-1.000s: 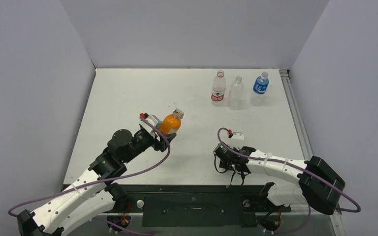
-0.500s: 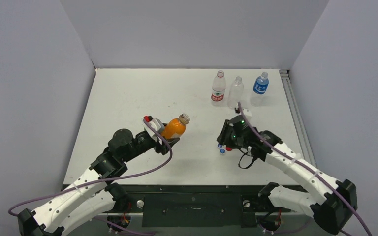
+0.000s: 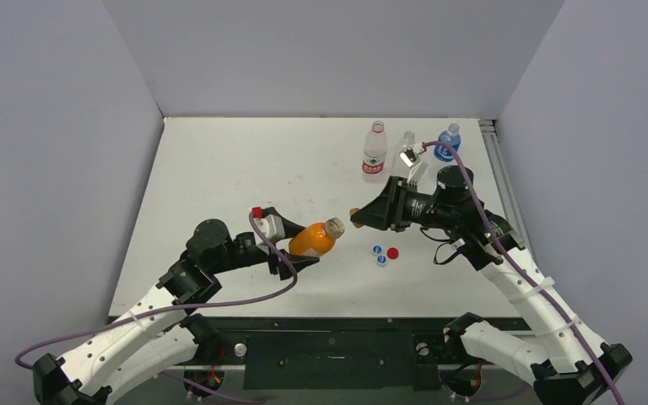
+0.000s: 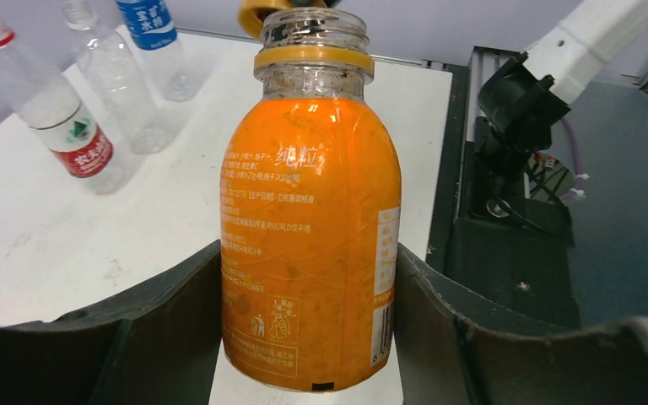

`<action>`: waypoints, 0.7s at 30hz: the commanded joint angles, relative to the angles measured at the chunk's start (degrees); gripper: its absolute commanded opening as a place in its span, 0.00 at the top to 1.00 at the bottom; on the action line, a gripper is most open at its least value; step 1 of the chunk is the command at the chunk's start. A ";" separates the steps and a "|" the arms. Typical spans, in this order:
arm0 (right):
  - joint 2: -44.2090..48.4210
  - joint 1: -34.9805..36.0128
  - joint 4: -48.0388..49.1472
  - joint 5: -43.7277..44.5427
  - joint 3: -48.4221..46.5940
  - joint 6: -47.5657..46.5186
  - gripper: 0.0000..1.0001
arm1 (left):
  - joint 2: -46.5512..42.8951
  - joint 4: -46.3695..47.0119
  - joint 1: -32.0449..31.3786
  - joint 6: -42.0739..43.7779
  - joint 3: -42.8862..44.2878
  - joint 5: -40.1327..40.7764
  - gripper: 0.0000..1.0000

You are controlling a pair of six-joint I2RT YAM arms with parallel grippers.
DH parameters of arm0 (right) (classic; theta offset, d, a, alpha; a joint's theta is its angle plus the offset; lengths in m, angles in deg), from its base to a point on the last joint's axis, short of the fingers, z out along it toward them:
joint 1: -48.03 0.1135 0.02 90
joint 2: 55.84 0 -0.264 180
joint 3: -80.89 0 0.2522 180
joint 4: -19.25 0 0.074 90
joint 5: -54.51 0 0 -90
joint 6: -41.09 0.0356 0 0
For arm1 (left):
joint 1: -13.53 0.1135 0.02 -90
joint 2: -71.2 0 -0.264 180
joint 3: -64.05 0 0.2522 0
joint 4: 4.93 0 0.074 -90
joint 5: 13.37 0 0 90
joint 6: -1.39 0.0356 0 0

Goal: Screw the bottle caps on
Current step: Screw the bottle cap onto the plastic bottle.

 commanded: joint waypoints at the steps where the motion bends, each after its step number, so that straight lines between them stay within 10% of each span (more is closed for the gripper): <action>1: 0.73 0.52 12.19 -10.64 -0.12 4.83 0.83 | 0.56 3.73 0.23 -2.23 3.59 -6.31 0.73; 21: -0.12 7.45 4.64 -8.56 -1.92 -1.58 0.83 | 1.88 2.58 0.22 -1.84 4.69 -8.89 0.90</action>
